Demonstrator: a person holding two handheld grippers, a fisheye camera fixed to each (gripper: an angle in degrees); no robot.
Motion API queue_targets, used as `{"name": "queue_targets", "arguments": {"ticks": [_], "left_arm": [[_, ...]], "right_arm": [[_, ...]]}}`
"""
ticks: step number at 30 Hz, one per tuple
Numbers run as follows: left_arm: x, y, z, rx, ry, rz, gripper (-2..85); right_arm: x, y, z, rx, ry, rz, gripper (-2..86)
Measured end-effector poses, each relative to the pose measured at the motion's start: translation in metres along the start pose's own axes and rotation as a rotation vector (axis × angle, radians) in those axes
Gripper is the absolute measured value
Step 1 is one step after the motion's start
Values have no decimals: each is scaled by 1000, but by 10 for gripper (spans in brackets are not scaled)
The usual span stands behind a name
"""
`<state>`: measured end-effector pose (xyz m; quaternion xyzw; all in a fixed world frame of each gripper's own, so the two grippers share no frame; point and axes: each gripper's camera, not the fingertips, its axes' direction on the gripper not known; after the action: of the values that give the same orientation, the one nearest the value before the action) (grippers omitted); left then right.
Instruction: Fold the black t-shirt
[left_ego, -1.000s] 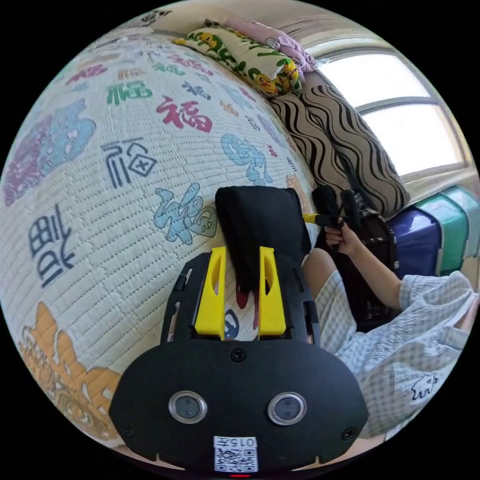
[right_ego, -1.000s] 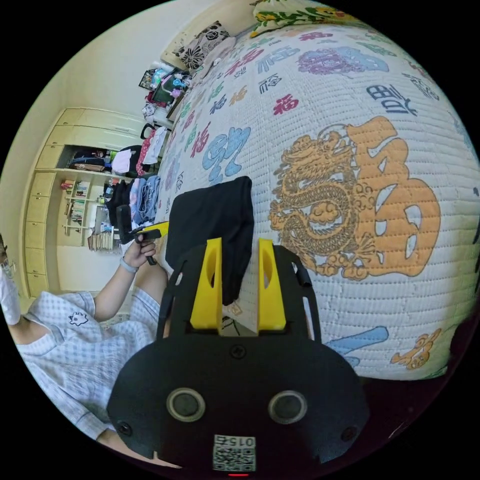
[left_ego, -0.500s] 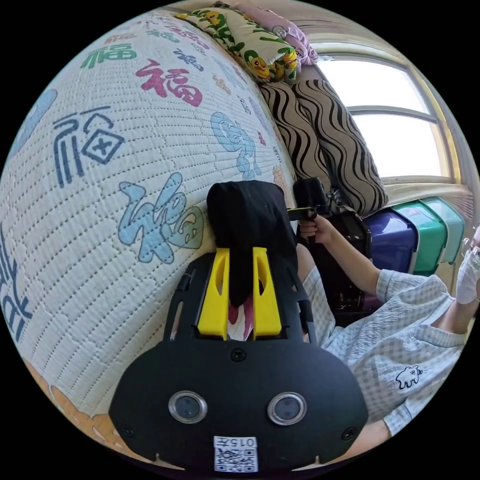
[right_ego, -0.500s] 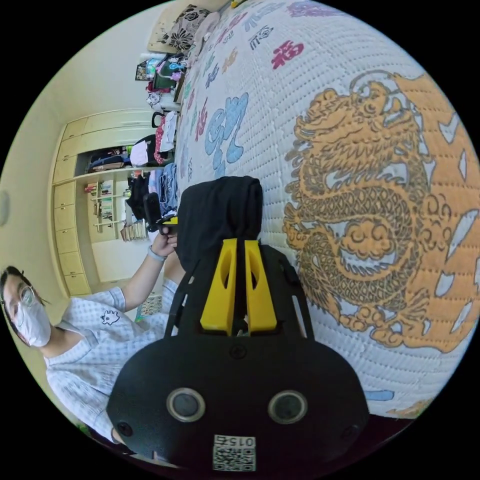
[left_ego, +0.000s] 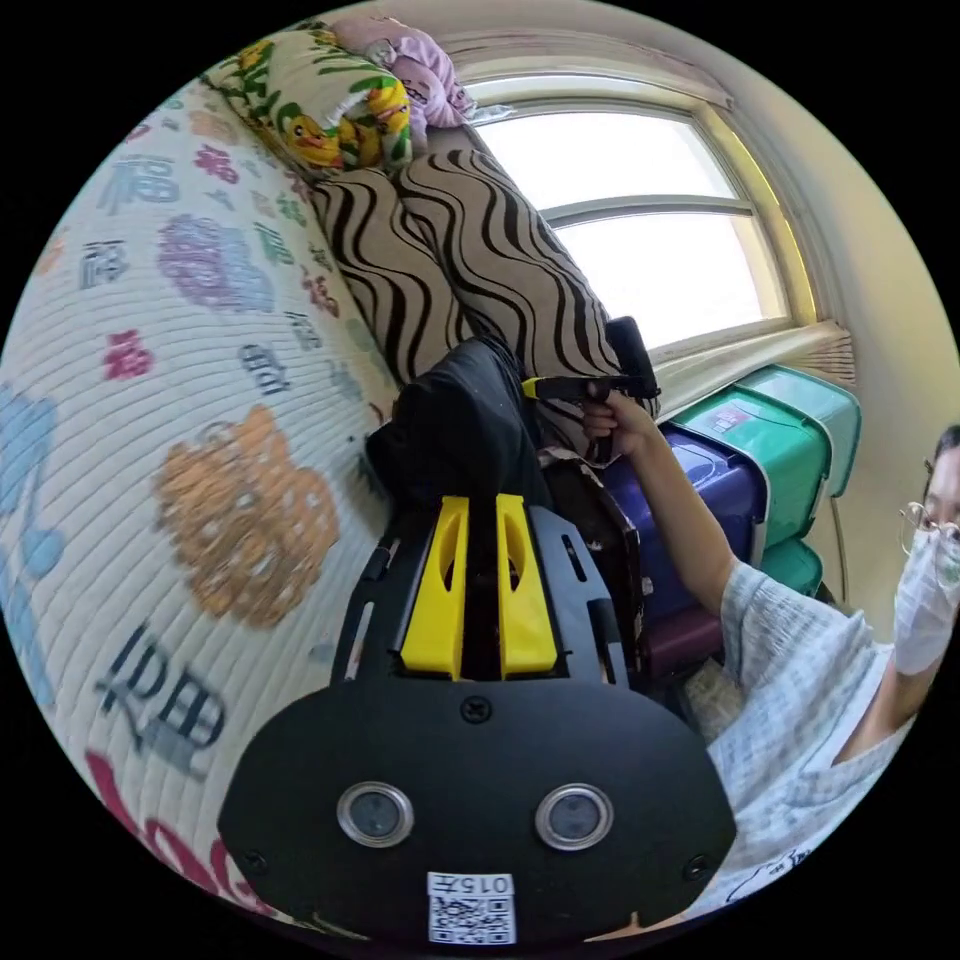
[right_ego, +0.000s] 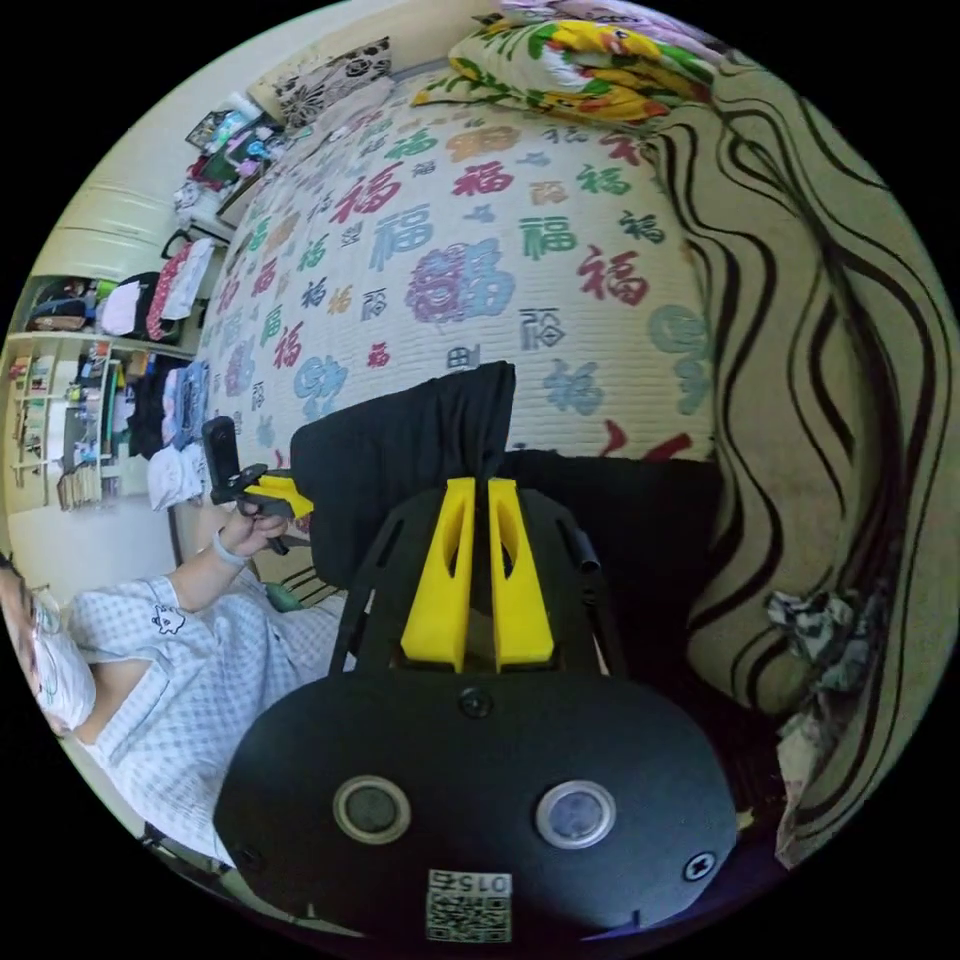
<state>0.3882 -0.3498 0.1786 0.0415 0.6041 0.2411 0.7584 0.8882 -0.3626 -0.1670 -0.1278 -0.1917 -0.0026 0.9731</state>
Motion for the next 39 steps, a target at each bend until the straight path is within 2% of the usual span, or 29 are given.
{"name": "queue_targets", "arguments": {"ticks": [5,11,14,20,23,25,28,31,36,39], "left_arm": [[35,-39,110,-90,-37,36,47],[50,-49,197,-256,-336,86,52],[90,-47,220,-330,-468,221,63],[201,-34,243,-413,-655,518,83],[268,-7,234,-429,-921,756,87],[315,27,222,-444,-1194,987,87],[357,71,193,-480,-1481,1175,82],[388,117,146,-560,-1660,1295,76],[420,188,42,-715,-1864,1345,78],[436,225,-46,-756,-1931,1184,78]], "right_arm": [[48,6,15,-95,125,204,10],[80,13,92,-83,26,460,14],[68,14,118,-49,-21,520,23],[15,28,116,99,197,512,74],[-19,40,104,206,260,509,89],[-49,47,102,244,243,472,92],[-102,58,105,301,173,361,90],[-166,69,121,329,90,227,87],[-288,80,164,280,-48,-4,86],[-378,84,194,216,-83,-183,86]]}}
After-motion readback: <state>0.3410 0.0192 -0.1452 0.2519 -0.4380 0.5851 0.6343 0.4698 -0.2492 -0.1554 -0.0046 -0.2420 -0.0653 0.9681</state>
